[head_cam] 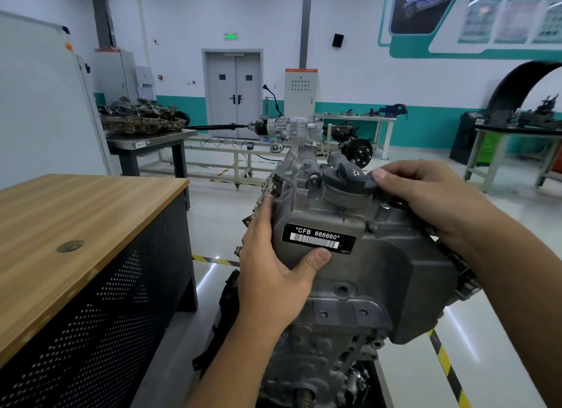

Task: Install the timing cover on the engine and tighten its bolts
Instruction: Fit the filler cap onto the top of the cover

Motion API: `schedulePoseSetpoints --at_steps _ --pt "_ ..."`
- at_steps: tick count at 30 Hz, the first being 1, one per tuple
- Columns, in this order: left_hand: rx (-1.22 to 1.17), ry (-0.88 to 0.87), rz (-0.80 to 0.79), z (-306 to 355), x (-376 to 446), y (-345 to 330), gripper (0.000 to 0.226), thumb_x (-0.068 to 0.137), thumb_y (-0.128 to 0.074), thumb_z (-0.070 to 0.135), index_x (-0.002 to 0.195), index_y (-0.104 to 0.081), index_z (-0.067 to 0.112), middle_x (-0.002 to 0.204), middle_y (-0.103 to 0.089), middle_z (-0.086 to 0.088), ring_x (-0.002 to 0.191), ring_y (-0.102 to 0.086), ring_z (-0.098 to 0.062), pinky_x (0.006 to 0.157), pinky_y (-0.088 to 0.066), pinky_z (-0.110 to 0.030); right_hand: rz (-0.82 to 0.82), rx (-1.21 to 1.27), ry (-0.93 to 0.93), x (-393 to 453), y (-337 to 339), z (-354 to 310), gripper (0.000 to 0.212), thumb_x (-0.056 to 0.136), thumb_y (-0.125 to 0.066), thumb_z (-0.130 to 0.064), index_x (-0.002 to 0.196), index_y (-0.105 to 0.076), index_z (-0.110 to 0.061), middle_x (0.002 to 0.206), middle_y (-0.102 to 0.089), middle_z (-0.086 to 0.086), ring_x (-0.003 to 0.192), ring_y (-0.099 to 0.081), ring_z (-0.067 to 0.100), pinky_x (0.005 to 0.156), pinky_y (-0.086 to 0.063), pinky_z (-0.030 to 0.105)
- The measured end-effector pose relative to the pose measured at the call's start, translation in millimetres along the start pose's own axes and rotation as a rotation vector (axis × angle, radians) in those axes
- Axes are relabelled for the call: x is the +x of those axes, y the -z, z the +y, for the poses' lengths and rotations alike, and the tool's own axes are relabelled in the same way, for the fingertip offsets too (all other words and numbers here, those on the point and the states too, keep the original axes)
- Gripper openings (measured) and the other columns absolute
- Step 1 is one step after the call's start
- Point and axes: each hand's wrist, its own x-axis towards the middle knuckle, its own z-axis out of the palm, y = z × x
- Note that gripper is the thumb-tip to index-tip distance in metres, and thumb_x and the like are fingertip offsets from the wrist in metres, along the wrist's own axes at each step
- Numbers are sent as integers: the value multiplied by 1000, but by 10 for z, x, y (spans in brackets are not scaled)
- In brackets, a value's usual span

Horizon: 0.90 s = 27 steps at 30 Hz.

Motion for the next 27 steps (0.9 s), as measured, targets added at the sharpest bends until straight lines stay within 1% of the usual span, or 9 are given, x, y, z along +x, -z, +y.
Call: schedulePoseSetpoints --at_steps 5,9,11,13,16,18,22,25,27 --pt "-13 3 -7 13 0 -7 112 60 -82 62 156 -28 39 153 -45 15 142 -41 -4 118 -39 -45 -32 147 -126 40 120 -4 21 86 -70 1 102 -78 -11 84 -79 9 63 -72 14 53 -59 24" --pt "-43 8 2 11 -1 -26 111 63 -87 48 158 -29 34 152 -47 13 141 -43 -3 118 -39 -42 -24 121 -83 95 39 20 9 81 -79 -26 86 -83 -20 83 -79 6 65 -73 13 58 -62 26" --pt "-53 9 -4 9 6 -23 112 63 -88 45 158 -30 32 151 -49 13 140 -44 -3 118 -39 -42 -15 120 -70 104 37 39 11 71 -82 -22 82 -83 -19 82 -79 7 65 -73 14 59 -61 26" --pt "-64 13 -15 8 10 -17 112 63 -88 44 158 -30 32 151 -49 13 140 -45 -4 117 -40 -42 -51 162 -94 91 119 55 27 65 -79 -13 92 -81 -13 83 -79 8 66 -73 15 59 -61 25" --pt "-49 9 -26 10 18 -8 113 62 -87 46 158 -28 35 153 -47 14 141 -43 -3 117 -40 -43 -102 174 -121 35 149 -42 30 70 -77 -15 99 -80 -12 83 -79 8 64 -71 14 56 -60 24" --pt "-41 10 -29 11 20 -2 115 61 -86 53 158 -26 37 156 -43 16 145 -39 -4 119 -37 -44 -93 44 -110 69 6 -219 22 74 -79 -39 90 -83 -24 84 -80 3 67 -69 12 60 -56 27" --pt "-47 25 -32 15 21 6 117 57 -82 66 156 -23 44 160 -36 18 148 -32 -5 120 -35 -48 -136 -405 -87 275 -466 -726 57 68 -70 -81 93 -79 -30 91 -74 -9 90 -60 14 76 -45 39" --pt "-61 26 -41 14 40 12 114 58 -84 65 154 -24 47 158 -39 16 147 -36 -8 118 -37 -49 -345 -628 -156 305 -740 -956 65 53 -76 -79 95 -79 -30 106 -68 -6 103 -60 23 97 -46 50" --pt "-66 24 -50 2 49 13 115 60 -85 63 156 -25 43 158 -41 14 147 -37 -10 117 -38 -50 -402 -635 -184 337 -783 -938 38 61 -86 -60 84 -81 -30 106 -68 -1 108 -62 29 101 -49 49"
